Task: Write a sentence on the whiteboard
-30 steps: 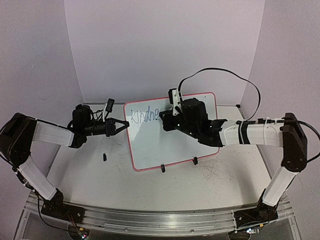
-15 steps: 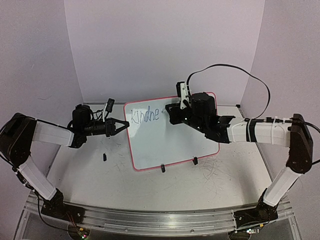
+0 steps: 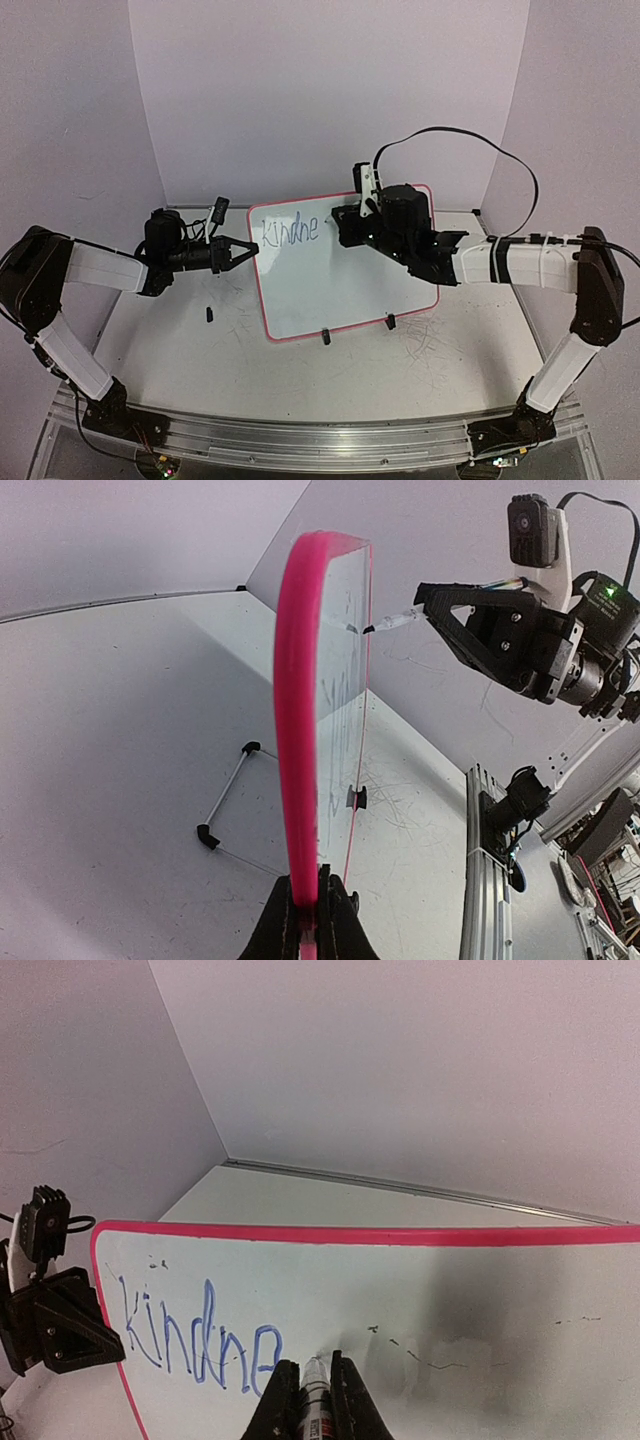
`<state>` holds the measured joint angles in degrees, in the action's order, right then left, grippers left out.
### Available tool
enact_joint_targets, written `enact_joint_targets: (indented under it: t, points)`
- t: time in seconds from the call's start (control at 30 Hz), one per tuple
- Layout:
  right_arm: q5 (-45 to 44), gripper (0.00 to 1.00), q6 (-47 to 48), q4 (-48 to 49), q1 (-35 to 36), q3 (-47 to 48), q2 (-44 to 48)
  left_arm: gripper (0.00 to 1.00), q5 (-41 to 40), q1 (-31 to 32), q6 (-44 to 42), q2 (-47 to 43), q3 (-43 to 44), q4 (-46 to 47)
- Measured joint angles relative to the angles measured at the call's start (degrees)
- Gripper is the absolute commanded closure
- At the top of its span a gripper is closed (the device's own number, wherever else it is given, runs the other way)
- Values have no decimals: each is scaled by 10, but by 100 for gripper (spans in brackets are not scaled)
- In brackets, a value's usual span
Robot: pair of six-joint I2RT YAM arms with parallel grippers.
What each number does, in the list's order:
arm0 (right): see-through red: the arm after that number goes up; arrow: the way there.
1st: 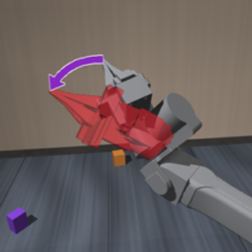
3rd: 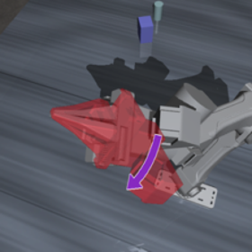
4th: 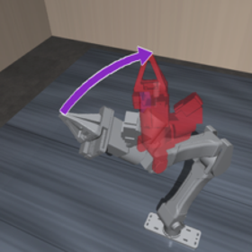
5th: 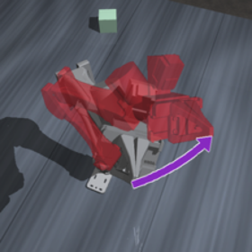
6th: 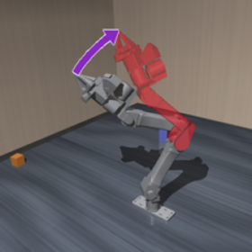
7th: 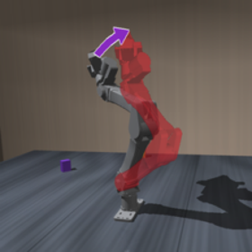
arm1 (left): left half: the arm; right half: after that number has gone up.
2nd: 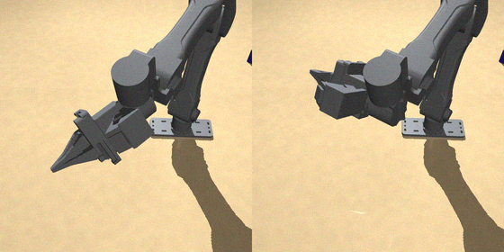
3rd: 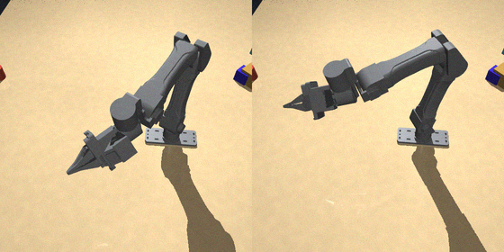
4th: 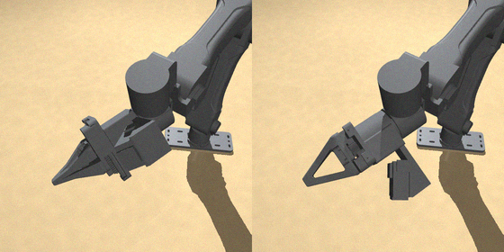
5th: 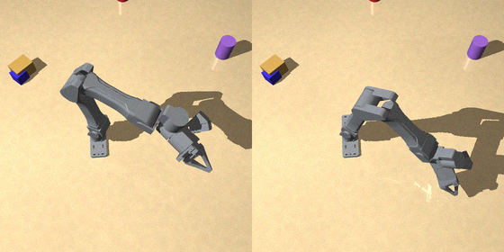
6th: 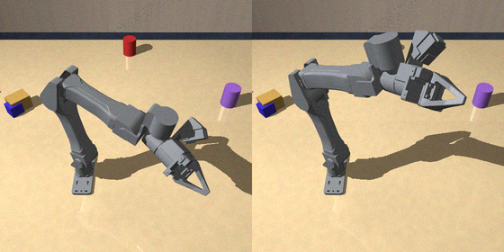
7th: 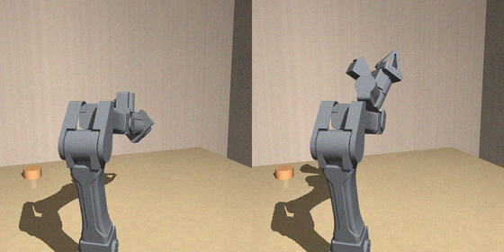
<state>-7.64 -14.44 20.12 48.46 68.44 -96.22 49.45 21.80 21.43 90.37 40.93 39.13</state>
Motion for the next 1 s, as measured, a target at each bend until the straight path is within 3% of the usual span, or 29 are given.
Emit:
enact_joint_targets:
  t: [1.0]
  points:
    - [7,100,-17,16,8,-9,-17,100,-2,0,0,0,0,-1]
